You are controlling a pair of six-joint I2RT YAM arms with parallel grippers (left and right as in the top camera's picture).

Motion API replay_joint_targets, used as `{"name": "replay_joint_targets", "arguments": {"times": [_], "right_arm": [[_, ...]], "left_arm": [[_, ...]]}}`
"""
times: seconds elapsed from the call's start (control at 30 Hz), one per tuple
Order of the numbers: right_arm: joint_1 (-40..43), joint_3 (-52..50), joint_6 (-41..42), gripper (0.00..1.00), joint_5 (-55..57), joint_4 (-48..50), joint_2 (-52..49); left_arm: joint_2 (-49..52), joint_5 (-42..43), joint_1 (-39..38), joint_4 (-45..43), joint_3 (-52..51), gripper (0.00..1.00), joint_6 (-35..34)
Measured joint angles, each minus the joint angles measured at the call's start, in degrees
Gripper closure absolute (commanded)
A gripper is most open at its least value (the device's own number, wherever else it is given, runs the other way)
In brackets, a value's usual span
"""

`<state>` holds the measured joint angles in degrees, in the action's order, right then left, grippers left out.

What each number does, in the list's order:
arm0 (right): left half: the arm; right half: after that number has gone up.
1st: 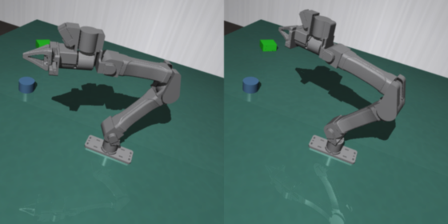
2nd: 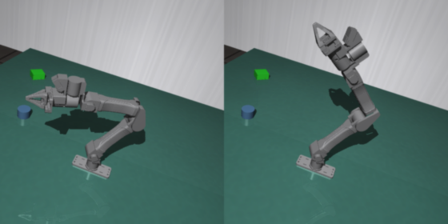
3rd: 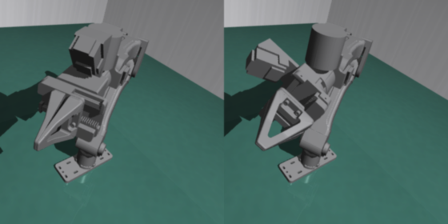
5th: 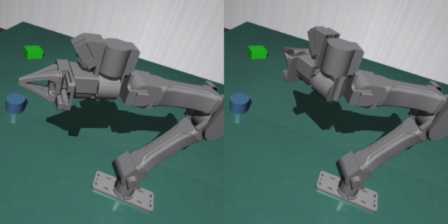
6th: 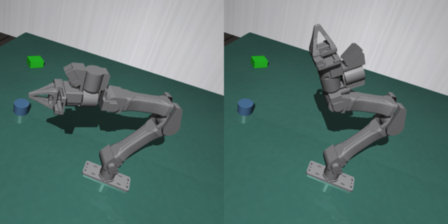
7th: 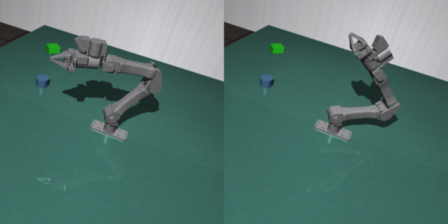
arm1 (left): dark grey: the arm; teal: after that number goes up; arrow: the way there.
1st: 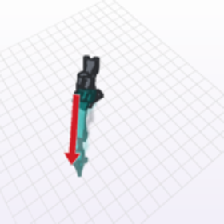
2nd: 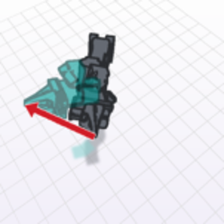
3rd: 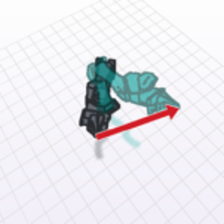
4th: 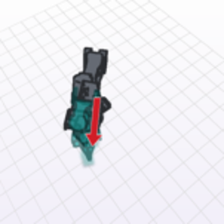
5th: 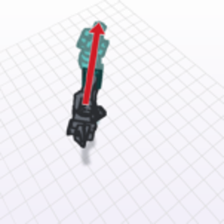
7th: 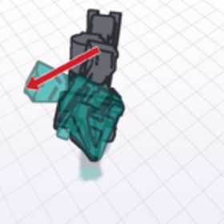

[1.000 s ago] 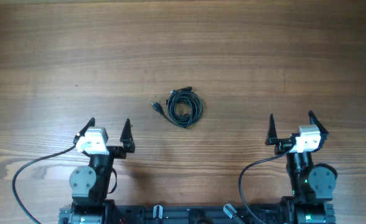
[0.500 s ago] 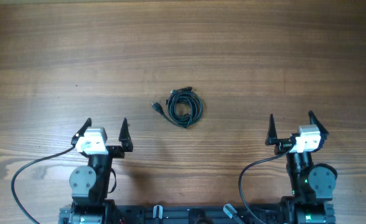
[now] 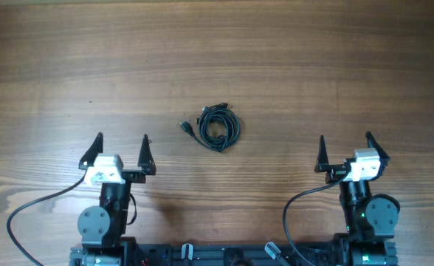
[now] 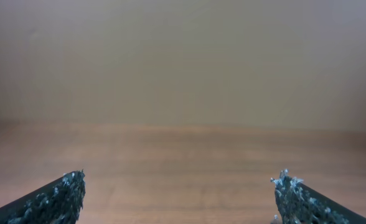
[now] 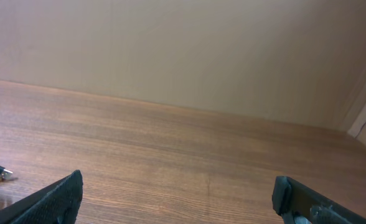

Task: Untangle cables
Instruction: 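Raise the left gripper and swing it toward the black cable coil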

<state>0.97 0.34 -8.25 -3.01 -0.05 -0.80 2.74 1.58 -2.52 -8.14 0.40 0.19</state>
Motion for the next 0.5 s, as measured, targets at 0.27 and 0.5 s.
{"name": "replay_joint_targets", "arguments": {"times": [0.27,0.5], "right_arm": [[0.0,0.0,0.0,0.0,0.0,0.0,0.0],[0.0,0.0,0.0,0.0,0.0,0.0,0.0]], "left_arm": [[0.2,8.9,0.0,-14.2,1.5,0.0,-10.4],[1.1,14.5,0.0,-8.8,12.2,0.0,-18.8]]}}
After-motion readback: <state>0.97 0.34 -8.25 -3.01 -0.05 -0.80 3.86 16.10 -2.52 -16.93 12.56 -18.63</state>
